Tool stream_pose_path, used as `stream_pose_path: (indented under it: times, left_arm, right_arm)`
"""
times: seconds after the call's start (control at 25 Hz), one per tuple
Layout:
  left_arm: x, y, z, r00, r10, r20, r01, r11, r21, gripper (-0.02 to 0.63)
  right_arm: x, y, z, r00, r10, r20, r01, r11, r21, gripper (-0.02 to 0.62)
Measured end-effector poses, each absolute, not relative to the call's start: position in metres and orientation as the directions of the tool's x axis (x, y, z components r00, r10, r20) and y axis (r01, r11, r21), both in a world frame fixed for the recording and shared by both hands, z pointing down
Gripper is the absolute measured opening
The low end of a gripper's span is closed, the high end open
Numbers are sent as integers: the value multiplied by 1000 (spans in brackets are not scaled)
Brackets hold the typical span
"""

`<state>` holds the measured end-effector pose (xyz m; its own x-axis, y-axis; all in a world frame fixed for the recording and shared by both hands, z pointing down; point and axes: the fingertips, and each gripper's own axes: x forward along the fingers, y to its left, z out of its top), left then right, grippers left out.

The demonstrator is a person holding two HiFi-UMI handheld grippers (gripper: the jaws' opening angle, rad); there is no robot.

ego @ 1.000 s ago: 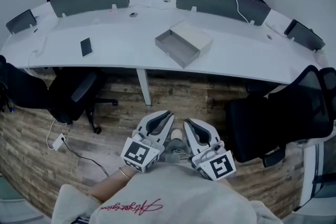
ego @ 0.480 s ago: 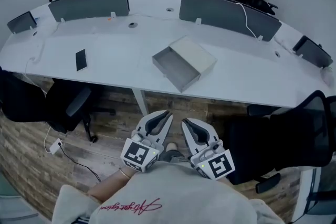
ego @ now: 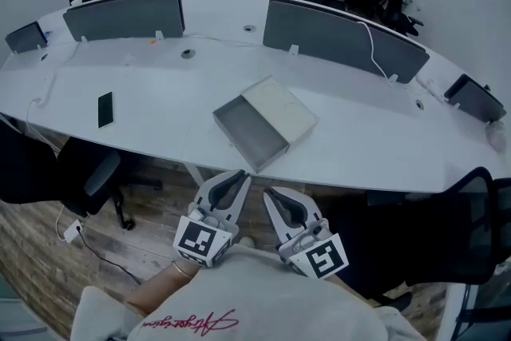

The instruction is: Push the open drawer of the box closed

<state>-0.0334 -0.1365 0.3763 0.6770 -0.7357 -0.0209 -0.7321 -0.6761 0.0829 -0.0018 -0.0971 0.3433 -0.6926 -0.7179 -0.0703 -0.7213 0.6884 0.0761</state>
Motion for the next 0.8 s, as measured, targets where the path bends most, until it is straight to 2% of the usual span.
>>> stream_pose_path:
  times: [0.8]
  left_arm:
    - [-18, -176, 374, 616, -786, -46, -783, -618, 71, 49]
  right_arm:
    - [27, -151, 344, -687, -723, -72, -726, 684, 66, 18]
